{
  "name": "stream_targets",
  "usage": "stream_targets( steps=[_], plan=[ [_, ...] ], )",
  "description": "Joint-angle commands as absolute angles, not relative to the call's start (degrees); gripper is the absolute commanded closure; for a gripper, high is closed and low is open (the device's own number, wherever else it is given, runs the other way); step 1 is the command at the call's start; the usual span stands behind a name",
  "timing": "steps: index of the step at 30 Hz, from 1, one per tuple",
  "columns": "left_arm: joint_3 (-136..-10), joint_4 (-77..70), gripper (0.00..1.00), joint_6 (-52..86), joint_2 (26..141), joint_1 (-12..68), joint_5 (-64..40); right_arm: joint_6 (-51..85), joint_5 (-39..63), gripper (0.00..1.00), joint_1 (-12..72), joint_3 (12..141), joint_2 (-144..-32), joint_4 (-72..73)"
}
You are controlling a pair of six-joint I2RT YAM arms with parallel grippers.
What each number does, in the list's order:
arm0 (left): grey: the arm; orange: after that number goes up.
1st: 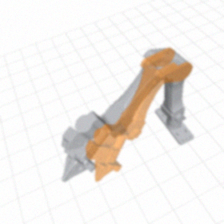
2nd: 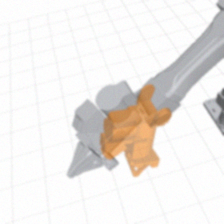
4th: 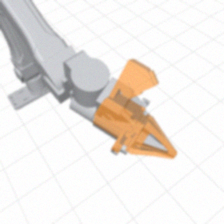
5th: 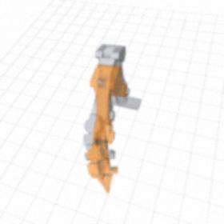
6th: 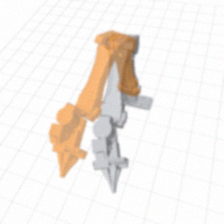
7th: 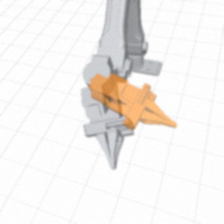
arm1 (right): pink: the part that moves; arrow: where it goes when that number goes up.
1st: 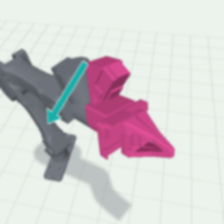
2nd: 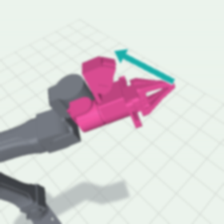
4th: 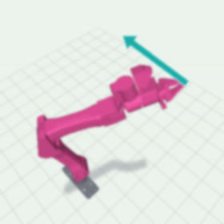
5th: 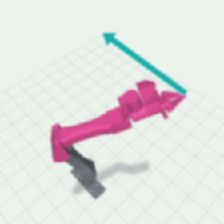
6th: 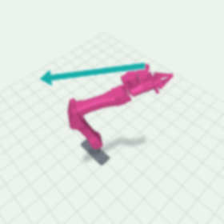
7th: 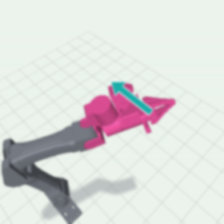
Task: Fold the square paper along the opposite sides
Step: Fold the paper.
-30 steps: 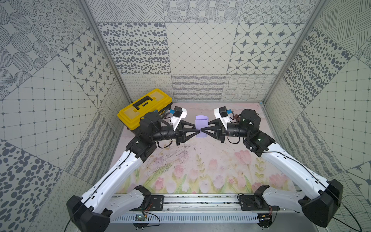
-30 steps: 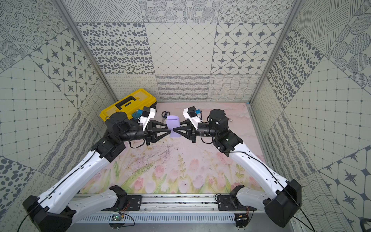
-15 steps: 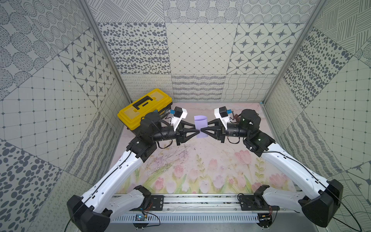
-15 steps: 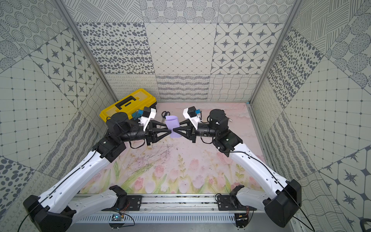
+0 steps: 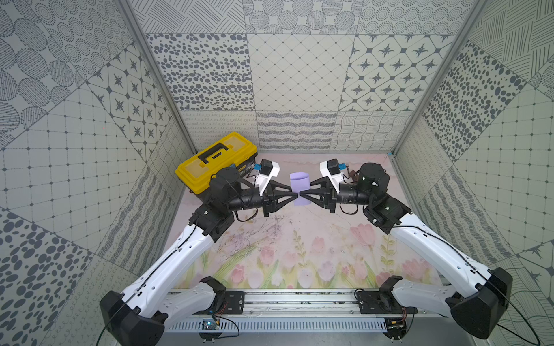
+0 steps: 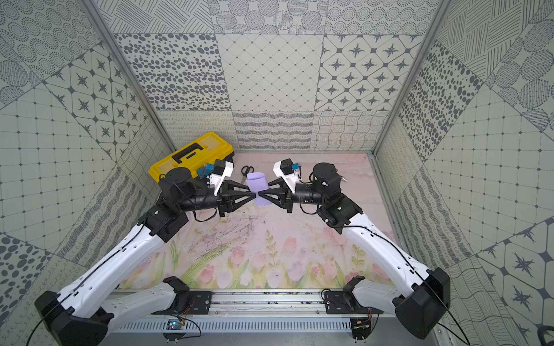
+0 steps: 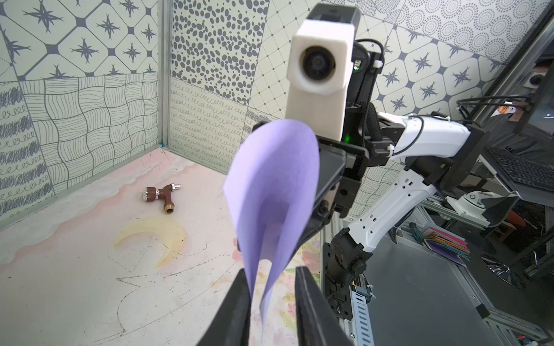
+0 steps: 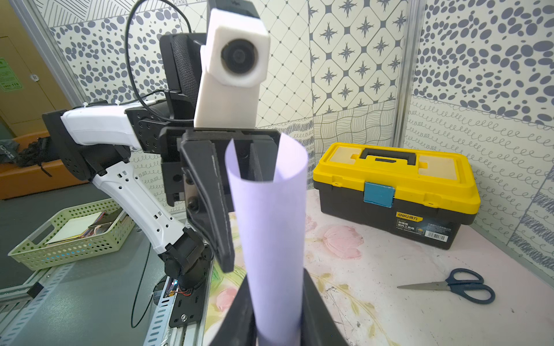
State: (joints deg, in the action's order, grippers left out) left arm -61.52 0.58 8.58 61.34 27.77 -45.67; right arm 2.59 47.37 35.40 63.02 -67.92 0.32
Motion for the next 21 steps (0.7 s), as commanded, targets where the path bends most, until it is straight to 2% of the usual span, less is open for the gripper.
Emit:
stream_targets(
  steps=[1, 14, 21],
  plan=[
    [-61.5, -2.0, 0.72, 8.1, 61.3, 27.9, -46.1, 2.7, 47.5, 0.74, 35.4, 63.8, -67.3, 2.9],
    [-61.4, -2.5, 0.8, 7.8, 61.3, 28.0, -46.0, 2.8, 47.4, 0.74, 35.5, 63.7, -67.1, 3.1],
    [-61.1, -2.8, 0.9, 7.6, 60.9, 28.1, -45.9, 3.0, 47.6, 0.74, 35.4, 63.5, -67.1, 3.3]
  ],
)
